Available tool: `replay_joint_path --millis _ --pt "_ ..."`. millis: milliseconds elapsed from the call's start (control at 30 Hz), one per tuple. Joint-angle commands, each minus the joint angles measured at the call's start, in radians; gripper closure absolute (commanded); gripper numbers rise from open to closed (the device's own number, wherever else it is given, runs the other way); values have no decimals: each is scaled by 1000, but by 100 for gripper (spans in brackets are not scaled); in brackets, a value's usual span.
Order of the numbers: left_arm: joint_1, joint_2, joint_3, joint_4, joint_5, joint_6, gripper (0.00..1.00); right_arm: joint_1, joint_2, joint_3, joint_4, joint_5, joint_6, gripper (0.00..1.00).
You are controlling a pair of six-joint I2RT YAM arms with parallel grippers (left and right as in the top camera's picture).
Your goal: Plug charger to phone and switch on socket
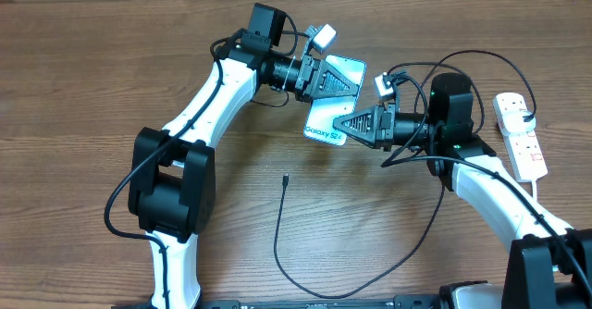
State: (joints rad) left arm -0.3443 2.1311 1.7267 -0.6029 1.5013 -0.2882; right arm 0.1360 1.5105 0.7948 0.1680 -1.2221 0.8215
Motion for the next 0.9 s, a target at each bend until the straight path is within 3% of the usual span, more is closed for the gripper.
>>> replay_joint_path --millis 0,233,467,667,767,800,867 --pt "13 -28 17 -10 34 24 65 -22 8 -9 -2 -67 -23 96" --pt "13 -28 17 -10 7 23 78 -7 8 -9 -7 -63 -23 96" --pt "10 -28 17 -10 7 22 81 -7 8 -9 -7 -38 -23 96" --pt "8 -28 17 -10 7 22 96 -7 8 -9 -18 -35 -23 96" --pt "10 -28 17 -10 5 23 96 -7 8 -9 -17 -35 -25 96" --pt "10 -28 17 -10 -5 22 96 -7 8 -9 -18 -35 -33 93" --pt "11 -28 17 -20 -53 22 96 -7 8 -9 -18 -26 -48 72"
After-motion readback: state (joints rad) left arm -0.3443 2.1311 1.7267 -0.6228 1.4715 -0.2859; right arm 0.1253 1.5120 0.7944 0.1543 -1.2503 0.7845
